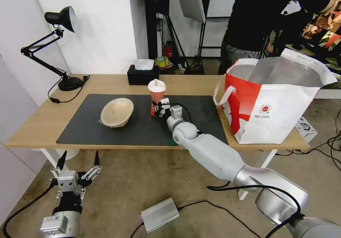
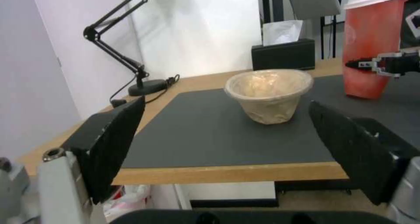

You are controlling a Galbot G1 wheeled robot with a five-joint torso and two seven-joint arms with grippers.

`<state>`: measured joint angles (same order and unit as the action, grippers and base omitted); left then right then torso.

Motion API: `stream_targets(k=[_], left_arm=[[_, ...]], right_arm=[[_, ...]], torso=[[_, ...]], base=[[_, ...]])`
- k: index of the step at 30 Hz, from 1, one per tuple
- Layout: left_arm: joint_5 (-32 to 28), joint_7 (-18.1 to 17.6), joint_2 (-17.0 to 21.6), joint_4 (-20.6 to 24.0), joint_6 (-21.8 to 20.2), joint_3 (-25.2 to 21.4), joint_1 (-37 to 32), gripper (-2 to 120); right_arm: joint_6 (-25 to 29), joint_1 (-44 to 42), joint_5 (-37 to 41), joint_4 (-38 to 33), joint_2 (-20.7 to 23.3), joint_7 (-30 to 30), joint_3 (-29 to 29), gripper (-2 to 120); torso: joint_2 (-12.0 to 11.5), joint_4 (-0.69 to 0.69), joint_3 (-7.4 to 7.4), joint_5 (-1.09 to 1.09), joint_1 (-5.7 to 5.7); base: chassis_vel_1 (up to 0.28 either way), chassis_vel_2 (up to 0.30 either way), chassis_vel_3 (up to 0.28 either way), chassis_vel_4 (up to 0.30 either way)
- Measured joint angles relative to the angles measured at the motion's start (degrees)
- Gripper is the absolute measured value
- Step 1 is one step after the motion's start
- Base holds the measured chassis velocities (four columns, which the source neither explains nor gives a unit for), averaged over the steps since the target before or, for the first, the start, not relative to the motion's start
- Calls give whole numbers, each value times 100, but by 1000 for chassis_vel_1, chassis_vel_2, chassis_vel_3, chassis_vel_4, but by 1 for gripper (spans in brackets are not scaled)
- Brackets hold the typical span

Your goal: Pick up the trash from the table and place it into the takeout bag.

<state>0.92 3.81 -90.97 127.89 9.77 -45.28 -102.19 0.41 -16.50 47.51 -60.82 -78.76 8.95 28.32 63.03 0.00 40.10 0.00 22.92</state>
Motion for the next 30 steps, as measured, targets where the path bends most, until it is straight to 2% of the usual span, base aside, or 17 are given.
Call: stream_targets(k=[15,30], left_arm=[[27,0,-10,-12,76,1,-14,100],[55,7,0,68,73,12,-44,100]], right_arm=[[-41,-35,31,-576,334,128,58,4],[-275,95,225,-1716,843,376,11,4]], torso=[[0,-1,1,0,0],[0,-1,0,0,0]], base=[[0,0,0,0],[0,0,0,0]])
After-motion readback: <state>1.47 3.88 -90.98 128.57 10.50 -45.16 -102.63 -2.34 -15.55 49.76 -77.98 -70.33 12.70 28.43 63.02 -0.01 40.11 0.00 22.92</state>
